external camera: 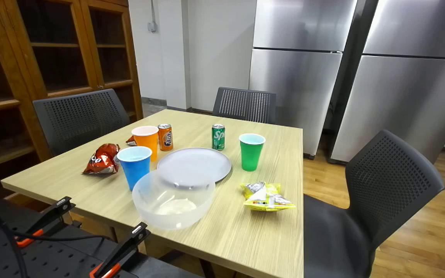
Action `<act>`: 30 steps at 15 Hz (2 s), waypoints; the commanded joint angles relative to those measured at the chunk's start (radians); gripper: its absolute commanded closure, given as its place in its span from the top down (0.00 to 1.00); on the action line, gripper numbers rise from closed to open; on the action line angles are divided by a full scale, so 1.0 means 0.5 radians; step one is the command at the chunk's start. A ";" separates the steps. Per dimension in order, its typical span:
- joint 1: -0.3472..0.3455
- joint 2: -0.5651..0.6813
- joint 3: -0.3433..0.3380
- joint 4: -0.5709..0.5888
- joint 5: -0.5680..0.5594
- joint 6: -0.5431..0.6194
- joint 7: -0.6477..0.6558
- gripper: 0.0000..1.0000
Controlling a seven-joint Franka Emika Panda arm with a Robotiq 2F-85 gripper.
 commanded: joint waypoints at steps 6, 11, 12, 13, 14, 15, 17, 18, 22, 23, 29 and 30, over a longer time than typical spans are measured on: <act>-0.078 0.083 -0.009 0.033 -0.083 0.103 -0.067 1.00; -0.110 0.278 -0.096 0.087 -0.138 0.270 -0.164 1.00; -0.115 0.332 -0.113 0.102 -0.144 0.297 -0.186 1.00; -0.121 0.378 -0.128 0.115 -0.143 0.328 -0.203 1.00; -0.125 0.431 -0.142 0.127 -0.123 0.362 -0.215 1.00; -0.135 0.479 -0.145 0.134 -0.122 0.422 -0.212 1.00; -0.148 0.568 -0.151 0.151 -0.097 0.524 -0.211 1.00; -0.154 0.619 -0.152 0.161 -0.081 0.582 -0.207 1.00; -0.178 0.799 -0.132 0.202 -0.043 0.755 -0.176 1.00; -0.186 0.838 -0.127 0.211 -0.034 0.801 -0.163 1.00; -0.229 1.089 -0.093 0.315 0.079 0.968 -0.102 1.00; -0.241 0.987 -0.083 0.216 0.046 0.962 -0.141 1.00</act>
